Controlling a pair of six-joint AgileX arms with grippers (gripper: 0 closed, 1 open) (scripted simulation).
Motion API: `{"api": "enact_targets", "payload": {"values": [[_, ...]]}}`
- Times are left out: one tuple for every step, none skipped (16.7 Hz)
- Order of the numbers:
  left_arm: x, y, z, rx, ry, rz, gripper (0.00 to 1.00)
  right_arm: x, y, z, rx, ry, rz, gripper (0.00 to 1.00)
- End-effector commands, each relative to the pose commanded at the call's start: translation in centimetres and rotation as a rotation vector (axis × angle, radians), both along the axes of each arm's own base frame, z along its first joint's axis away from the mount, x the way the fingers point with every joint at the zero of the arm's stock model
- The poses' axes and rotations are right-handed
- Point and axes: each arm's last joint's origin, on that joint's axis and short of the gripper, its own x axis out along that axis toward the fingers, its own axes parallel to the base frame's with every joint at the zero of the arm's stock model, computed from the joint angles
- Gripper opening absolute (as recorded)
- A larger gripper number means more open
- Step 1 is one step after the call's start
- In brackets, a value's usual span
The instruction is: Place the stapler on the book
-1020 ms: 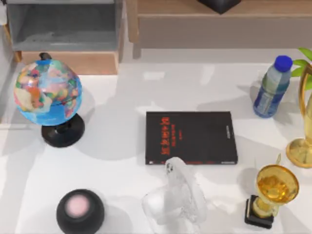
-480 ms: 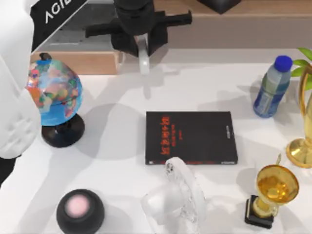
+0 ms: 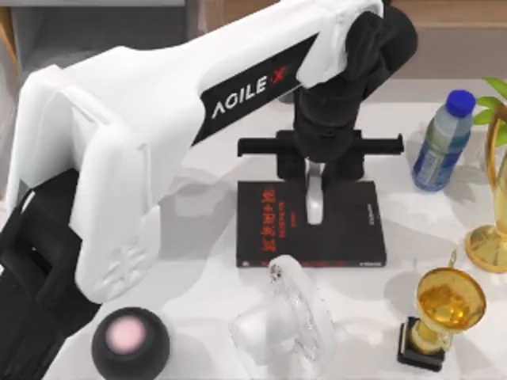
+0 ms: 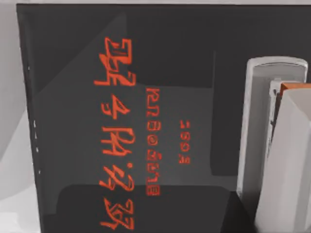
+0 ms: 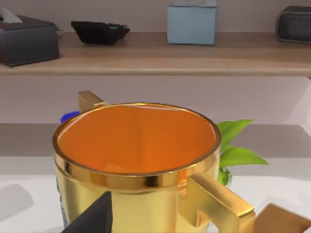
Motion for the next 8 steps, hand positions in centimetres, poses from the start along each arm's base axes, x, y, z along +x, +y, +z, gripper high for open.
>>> {"api": "enact_targets", "payload": {"values": [[0.0,0.0,0.0,0.0,0.0,0.0,0.0,0.0,0.0,0.0,0.0,0.0,0.0,1.0],[0.0,0.0,0.0,0.0,0.0,0.0,0.0,0.0,0.0,0.0,0.0,0.0,0.0,1.0],[0.0,0.0,0.0,0.0,0.0,0.0,0.0,0.0,0.0,0.0,0.0,0.0,0.0,1.0],[0.0,0.0,0.0,0.0,0.0,0.0,0.0,0.0,0.0,0.0,0.0,0.0,0.0,1.0],[0.1,0.12,0.11,-0.002,-0.001,0.001,0.0,0.0,0.0,0.0,0.0,0.0,0.0,1.0],[0.11,0.11,0.03,-0.002,-0.001,0.001,0.0,0.0,0.0,0.0,0.0,0.0,0.0,1.0],[0.13,0.1,-0.28,-0.002,0.0,0.001,0.0,0.0,0.0,0.0,0.0,0.0,0.0,1.0],[0.16,0.09,-0.74,-0.002,0.0,0.001,0.0,0.0,0.0,0.0,0.0,0.0,0.0,1.0]]}}
